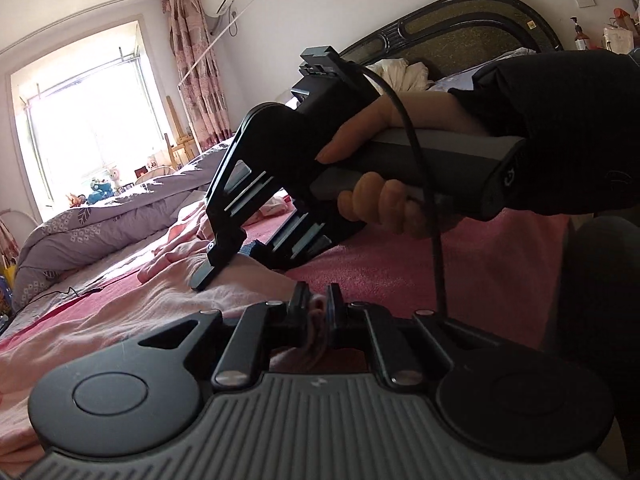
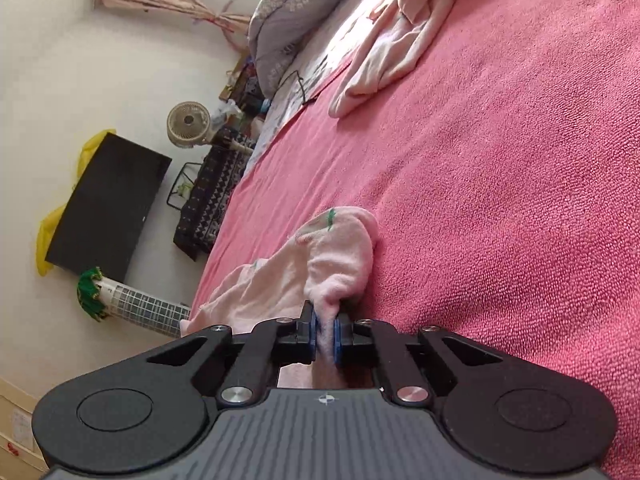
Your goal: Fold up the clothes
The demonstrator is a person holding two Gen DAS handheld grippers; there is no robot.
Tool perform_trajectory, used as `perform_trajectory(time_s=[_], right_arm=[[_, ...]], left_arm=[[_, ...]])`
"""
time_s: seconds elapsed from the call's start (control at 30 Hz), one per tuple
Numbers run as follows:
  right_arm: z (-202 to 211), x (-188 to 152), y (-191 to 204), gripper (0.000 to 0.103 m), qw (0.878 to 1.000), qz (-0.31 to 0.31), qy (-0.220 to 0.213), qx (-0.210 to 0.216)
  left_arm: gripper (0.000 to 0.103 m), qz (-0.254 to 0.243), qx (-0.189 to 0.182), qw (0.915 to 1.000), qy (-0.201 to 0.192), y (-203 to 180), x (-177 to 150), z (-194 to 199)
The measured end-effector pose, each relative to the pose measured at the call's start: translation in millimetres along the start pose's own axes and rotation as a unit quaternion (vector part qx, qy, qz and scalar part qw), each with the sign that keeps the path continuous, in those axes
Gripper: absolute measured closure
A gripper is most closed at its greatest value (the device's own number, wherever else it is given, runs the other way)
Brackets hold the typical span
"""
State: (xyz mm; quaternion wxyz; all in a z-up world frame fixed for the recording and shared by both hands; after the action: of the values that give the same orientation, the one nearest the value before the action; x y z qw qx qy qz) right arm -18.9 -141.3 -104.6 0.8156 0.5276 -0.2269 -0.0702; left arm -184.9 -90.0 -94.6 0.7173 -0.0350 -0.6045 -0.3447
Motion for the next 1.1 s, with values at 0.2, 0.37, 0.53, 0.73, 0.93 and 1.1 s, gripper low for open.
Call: perform_trajectory(time_s=[0.2,0.37,0.53,0.73,0.93,1.1], right_arm=[[-12,15,-6,0.093,1.000,-0.008,-0.019,0.012],[-20,25,-10,0.093,0.999,-0.005,-0.036,0.010],[-30,36,-14,0.093,0.999,-0.019,-0.046,0.014],[-41,45,-15,0.093,0.998,-0.032,-0.046,0.014],[-28,49,-17,0.091,0.998,-0.037,-0.053,0.024],[-47,57,-9,0.089,0.997,-0.023,-0.071,0.024]], left_arm=[[0.096,-0.006,-0.004,1.0000,0.001,1,-1,-4],[0.096,-0.009,-0.001,1.0000,0.001,-2,1,-7],[0.096,-0.013,0.003,0.9999,0.001,-7,2,-6],[0.097,-0.010,0.008,0.9999,0.002,-8,2,-8],[0.097,-0.011,0.006,0.9999,0.001,-8,1,-6],[0.097,0.002,0.001,1.0000,0.007,4,6,-15]])
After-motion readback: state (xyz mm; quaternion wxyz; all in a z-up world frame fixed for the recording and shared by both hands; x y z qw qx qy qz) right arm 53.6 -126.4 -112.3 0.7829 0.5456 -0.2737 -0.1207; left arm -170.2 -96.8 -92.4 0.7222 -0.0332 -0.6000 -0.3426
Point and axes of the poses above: each gripper's, at about its wrist camera, not at the fingertips, and z roughly against the way its jaws point, y to its left, x to its top, the point moved 10 cm from there along -z, roughly the way its jaws point, and after that the axes turned 5 degrees about x, right-handed, at the moved point
